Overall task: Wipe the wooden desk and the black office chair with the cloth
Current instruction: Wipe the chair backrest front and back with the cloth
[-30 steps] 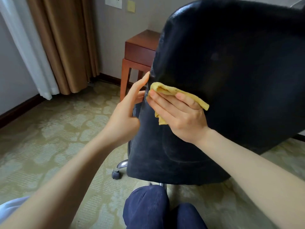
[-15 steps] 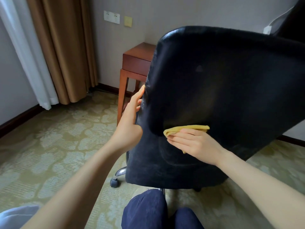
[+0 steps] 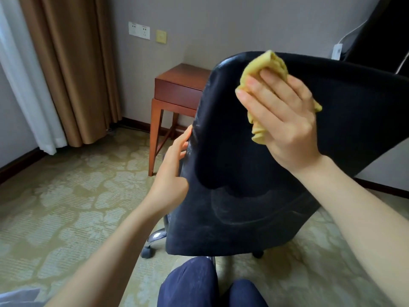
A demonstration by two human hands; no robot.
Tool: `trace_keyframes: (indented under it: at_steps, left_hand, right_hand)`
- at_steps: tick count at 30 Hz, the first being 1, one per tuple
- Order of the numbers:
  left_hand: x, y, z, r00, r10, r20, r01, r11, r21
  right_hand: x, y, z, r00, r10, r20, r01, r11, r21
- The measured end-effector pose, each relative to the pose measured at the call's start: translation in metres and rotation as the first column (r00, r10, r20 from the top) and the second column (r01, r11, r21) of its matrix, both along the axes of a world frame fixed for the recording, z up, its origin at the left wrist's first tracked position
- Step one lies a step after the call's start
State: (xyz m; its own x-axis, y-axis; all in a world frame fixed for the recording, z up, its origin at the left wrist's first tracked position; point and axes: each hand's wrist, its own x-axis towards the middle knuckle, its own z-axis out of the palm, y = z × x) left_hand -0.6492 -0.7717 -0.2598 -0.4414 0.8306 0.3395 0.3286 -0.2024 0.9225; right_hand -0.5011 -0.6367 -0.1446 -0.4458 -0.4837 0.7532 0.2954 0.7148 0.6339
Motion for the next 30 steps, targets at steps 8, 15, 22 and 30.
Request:
trace_keyframes:
  at_steps: [8, 15, 22, 30]
  left_hand:
    - [-0.004, 0.002, -0.006, 0.969, 0.010, 0.245, -0.014, 1.000, 0.015]
    - [-0.021, -0.007, -0.008, 0.915, -0.058, 0.400, 0.073, 0.997, -0.023]
    - [-0.014, -0.008, -0.025, 0.915, 0.023, 0.404, 0.098, 0.957, -0.274]
    - [-0.009, -0.012, -0.013, 0.868, 0.126, 0.480, 0.032, 0.951, -0.308]
  right_hand:
    - [-0.053, -0.031, -0.042, 0.997, 0.080, -0.007, -0.078, 0.950, -0.302]
    - [-0.072, -0.021, -0.134, 0.954, -0.042, 0.295, 0.120, 0.961, -0.249]
    - [-0.072, -0.016, -0.144, 0.907, -0.014, 0.421, 0.130, 0.960, -0.249]
    - [-0.012, 0.008, -0.152, 0.641, -0.124, 0.757, 0.221, 0.975, -0.027]
